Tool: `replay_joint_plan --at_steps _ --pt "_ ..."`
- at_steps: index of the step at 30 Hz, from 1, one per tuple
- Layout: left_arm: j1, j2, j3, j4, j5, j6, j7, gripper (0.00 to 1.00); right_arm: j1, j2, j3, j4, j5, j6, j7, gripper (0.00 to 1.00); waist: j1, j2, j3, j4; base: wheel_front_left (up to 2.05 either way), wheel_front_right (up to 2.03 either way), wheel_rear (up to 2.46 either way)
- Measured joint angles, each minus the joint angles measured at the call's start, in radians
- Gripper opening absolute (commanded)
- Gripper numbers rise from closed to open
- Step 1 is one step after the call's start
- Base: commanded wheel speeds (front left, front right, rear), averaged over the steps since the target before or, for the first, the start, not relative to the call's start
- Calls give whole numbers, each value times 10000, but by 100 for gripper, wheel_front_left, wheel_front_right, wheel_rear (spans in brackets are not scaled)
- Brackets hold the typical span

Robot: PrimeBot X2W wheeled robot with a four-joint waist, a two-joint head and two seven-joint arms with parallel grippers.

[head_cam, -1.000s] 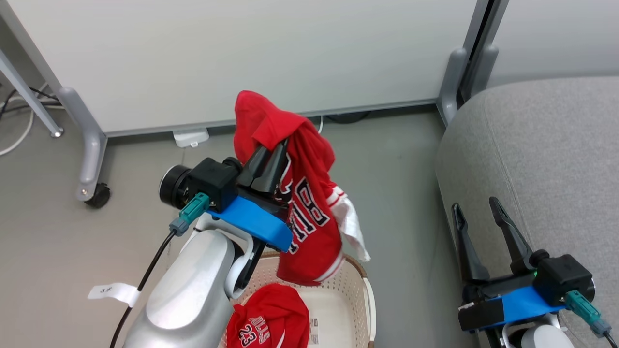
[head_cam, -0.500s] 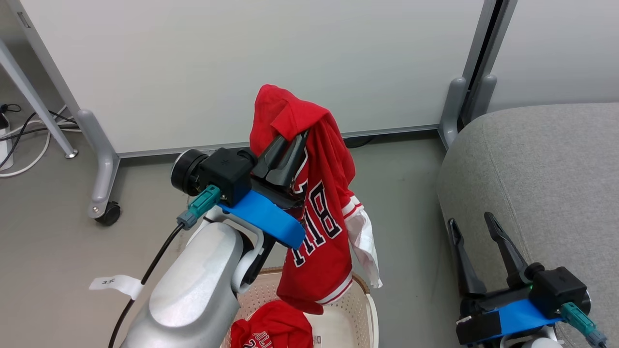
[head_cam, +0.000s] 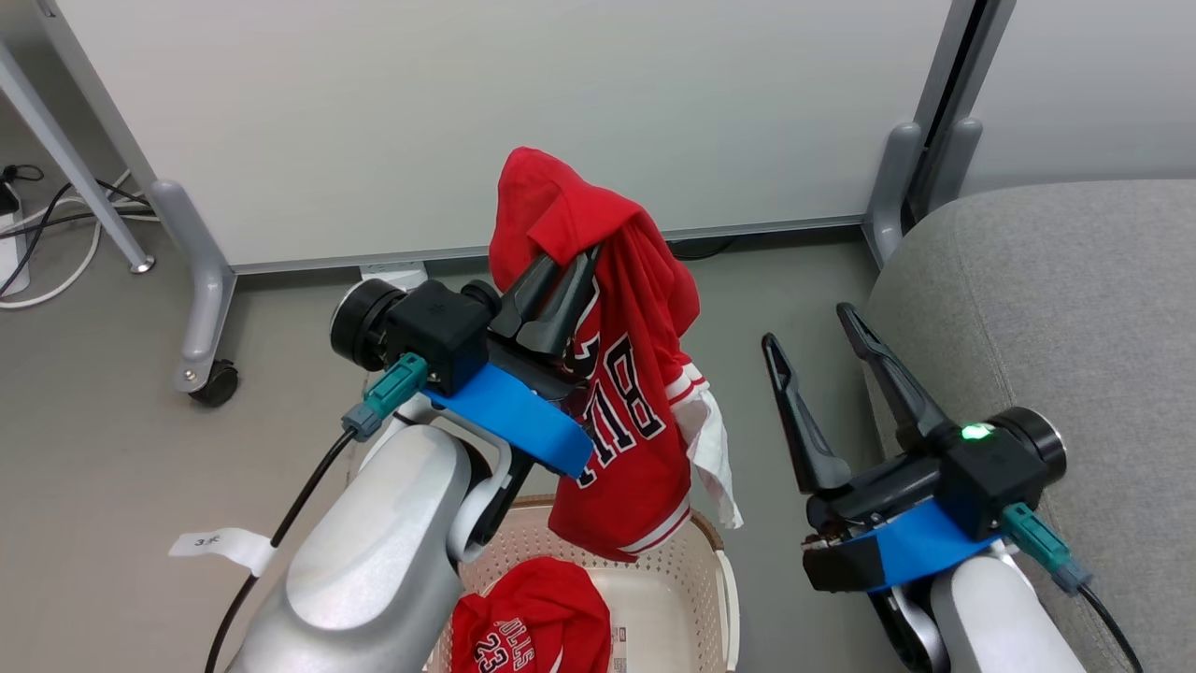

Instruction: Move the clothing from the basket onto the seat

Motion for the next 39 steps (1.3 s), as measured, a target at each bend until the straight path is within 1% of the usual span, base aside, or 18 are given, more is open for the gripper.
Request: replay_joint_plan --at_steps 3,8,14,21,22,23,29,39 --pt "-81 -48 -81 12 0 4 -13 0 -488 -140 562 173 -10 0 0 100 0 0 100 105 0 0 0" --pt "-424 -290 -424 27 4 2 -31 0 -1118 -259 1103 723 -102 8 0 100 0 0 259 434 0 0 0" --pt "-715 -456 -769 117 -36 2 -119 0 -1897 -226 1521 1691 -184 8 0 100 0 -1 431 786 0 0 0" --pt "-824 -556 -1081 151 -115 0 -207 0 -2698 -109 1873 3020 -90 8 0 100 0 0 528 967 0 0 0" --pt "-838 -568 -1120 155 -136 0 -234 0 -2778 -94 1956 3175 -27 8 0 67 0 -1 540 982 0 0 0" --pt "-848 -573 -1149 159 -150 0 -249 0 -2826 -77 2010 3256 54 8 0 0 -1 0 552 994 0 0 0" --pt "-859 -596 -1223 259 -201 0 -295 0 -2981 -27 2094 3310 257 8 0 0 0 0 598 1006 0 0 0" --pt "-891 -606 -1252 380 -251 8 -368 0 -2929 -23 2080 3335 270 8 0 0 0 -1 609 955 0 0 0"
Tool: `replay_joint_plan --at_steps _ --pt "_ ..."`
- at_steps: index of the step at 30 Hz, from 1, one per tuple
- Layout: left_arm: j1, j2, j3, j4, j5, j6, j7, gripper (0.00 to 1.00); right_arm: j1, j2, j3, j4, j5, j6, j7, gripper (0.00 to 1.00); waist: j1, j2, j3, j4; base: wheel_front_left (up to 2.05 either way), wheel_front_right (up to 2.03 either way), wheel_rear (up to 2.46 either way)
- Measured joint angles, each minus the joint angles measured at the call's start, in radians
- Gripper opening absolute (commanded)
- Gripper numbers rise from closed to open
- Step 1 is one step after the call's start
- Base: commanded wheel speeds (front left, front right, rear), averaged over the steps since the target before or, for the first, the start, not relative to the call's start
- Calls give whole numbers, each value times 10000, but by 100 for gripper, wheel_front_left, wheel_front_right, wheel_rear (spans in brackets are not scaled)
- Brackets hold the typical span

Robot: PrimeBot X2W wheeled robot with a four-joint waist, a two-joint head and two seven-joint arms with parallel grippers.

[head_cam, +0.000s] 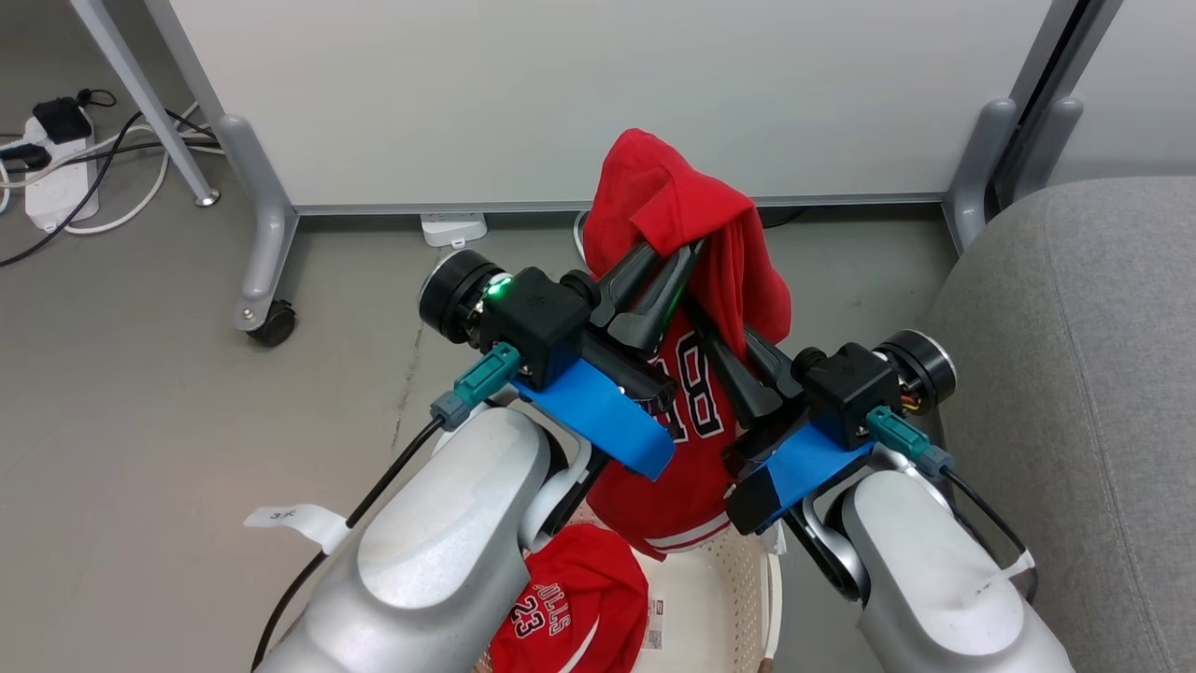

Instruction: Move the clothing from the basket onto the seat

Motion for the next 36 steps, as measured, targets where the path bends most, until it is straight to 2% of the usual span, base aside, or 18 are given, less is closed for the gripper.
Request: replay_joint_plan --at_steps 24,25,26,36 --pt "-54 -17 12 157 -73 31 -42 0 33 0 77 -88 44 0 0 0 -1 0 -55 -14 0 0 0" --pt "-53 -21 46 155 -88 67 -42 88 33 0 81 -92 56 0 0 0 -1 0 -57 -17 0 0 0" --pt "-53 -19 48 163 -105 71 -44 100 33 0 90 -100 71 0 0 0 -1 0 -59 -22 0 0 0" --pt "76 2 0 255 -79 73 -46 100 34 -12 75 -232 96 0 0 0 -1 0 -60 -70 0 0 0"
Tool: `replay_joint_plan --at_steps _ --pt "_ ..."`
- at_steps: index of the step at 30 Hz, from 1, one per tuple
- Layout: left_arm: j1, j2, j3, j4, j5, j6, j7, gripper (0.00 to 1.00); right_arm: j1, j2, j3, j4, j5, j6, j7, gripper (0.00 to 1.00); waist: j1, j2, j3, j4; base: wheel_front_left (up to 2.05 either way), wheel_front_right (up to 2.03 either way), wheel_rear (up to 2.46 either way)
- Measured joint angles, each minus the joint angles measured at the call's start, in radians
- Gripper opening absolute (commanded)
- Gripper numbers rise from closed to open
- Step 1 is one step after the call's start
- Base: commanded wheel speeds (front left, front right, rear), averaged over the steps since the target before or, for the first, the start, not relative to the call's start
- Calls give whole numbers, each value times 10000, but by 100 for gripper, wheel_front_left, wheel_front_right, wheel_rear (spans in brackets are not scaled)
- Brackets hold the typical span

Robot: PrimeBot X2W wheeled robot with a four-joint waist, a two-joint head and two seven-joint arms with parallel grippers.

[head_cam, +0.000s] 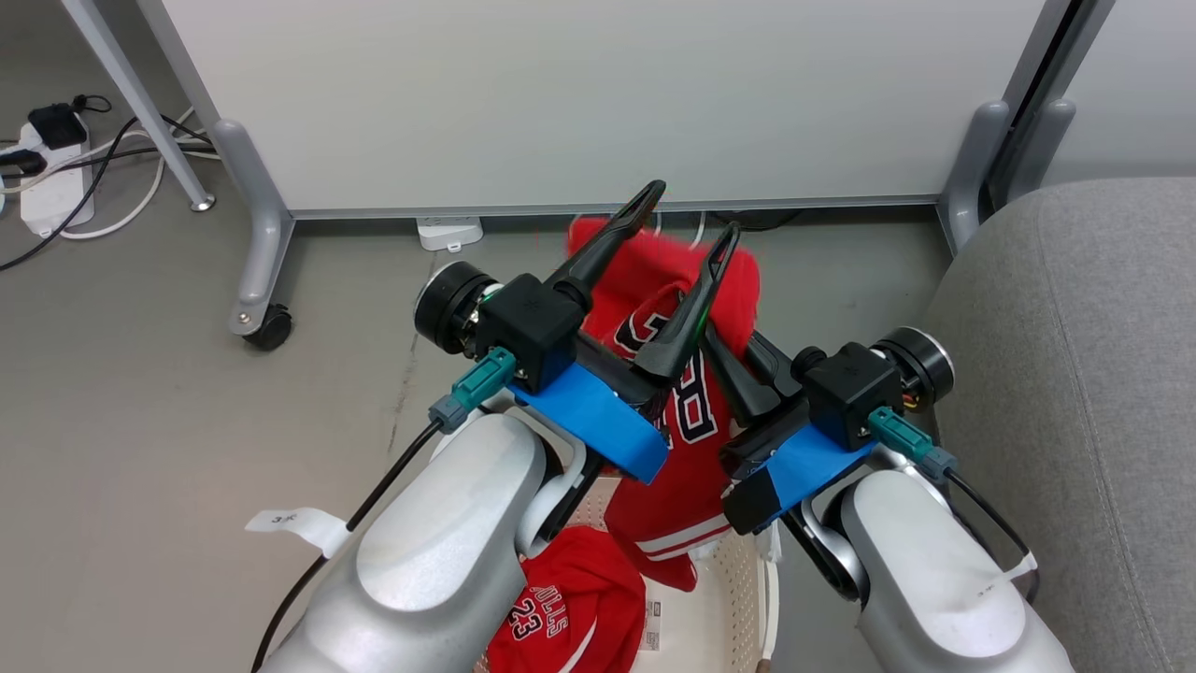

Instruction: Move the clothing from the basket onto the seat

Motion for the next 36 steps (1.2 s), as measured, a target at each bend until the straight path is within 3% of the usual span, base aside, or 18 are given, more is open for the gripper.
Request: replay_joint_plan --at_steps 15,36 --pt "21 146 -15 -109 217 169 -2 100 119 -71 -508 -543 -54 0 0 0 0 0 584 -609 0 0 0" --pt "-513 276 -499 -29 489 161 -8 100 1210 17 -2102 -2117 -198 0 0 0 0 0 1815 -3148 0 0 0"
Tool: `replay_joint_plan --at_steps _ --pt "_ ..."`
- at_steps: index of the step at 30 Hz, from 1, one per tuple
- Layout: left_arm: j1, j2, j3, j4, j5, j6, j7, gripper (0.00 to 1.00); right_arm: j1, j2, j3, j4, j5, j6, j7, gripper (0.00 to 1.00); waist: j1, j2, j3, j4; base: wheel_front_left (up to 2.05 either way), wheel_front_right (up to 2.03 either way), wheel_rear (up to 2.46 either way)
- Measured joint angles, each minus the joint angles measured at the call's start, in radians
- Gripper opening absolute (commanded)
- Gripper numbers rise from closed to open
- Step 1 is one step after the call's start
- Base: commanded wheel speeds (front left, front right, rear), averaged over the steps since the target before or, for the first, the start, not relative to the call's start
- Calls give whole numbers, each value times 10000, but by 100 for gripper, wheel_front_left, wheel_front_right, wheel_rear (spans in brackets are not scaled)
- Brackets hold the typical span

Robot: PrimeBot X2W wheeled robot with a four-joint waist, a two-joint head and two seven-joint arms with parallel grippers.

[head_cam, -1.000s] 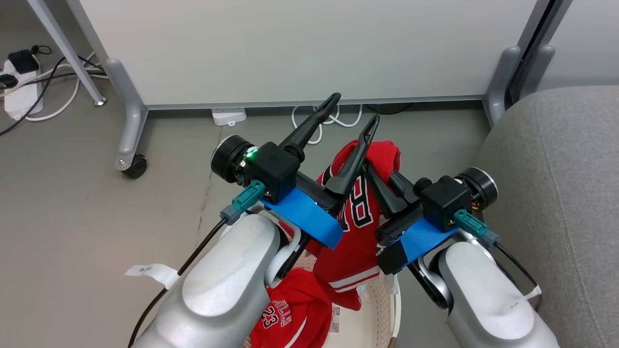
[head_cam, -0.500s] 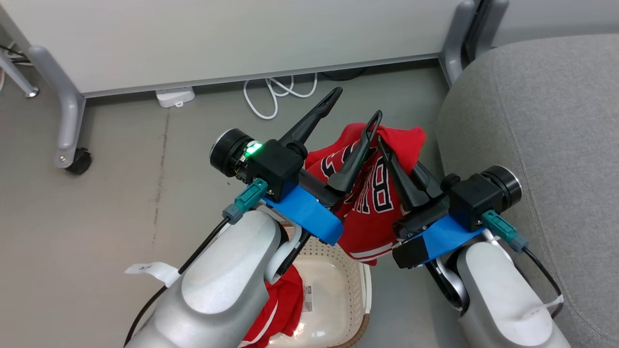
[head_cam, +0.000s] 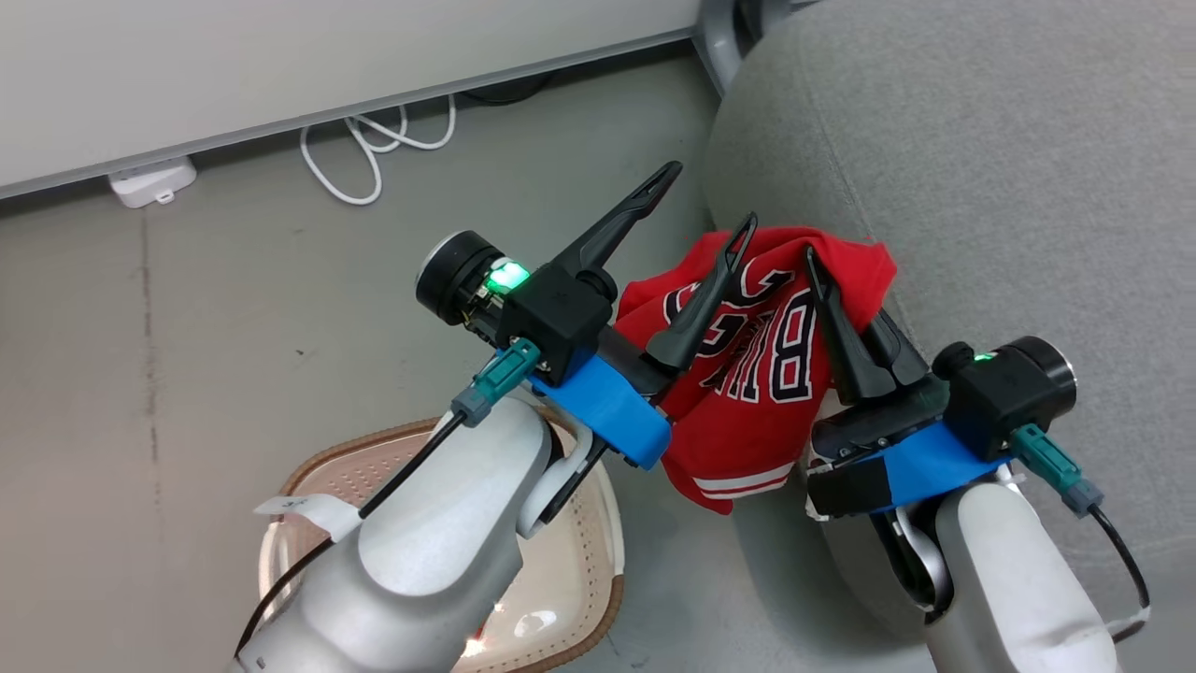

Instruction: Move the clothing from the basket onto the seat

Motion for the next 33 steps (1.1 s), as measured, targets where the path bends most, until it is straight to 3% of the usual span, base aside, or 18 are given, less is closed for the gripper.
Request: replay_joint_plan --at_steps 15,25,33 --pt "-314 17 -420 265 17 -75 59 100 760 40 -554 -568 407 0 2 0 0 0 524 -1580 0 0 0" --pt "-411 13 -487 320 -58 -71 58 100 757 42 -826 -640 648 0 2 0 0 0 584 -1501 0 0 0" --pt "-738 88 -370 217 -61 21 56 100 -802 52 -1463 -936 430 0 2 0 0 0 998 -1249 0 0 0"
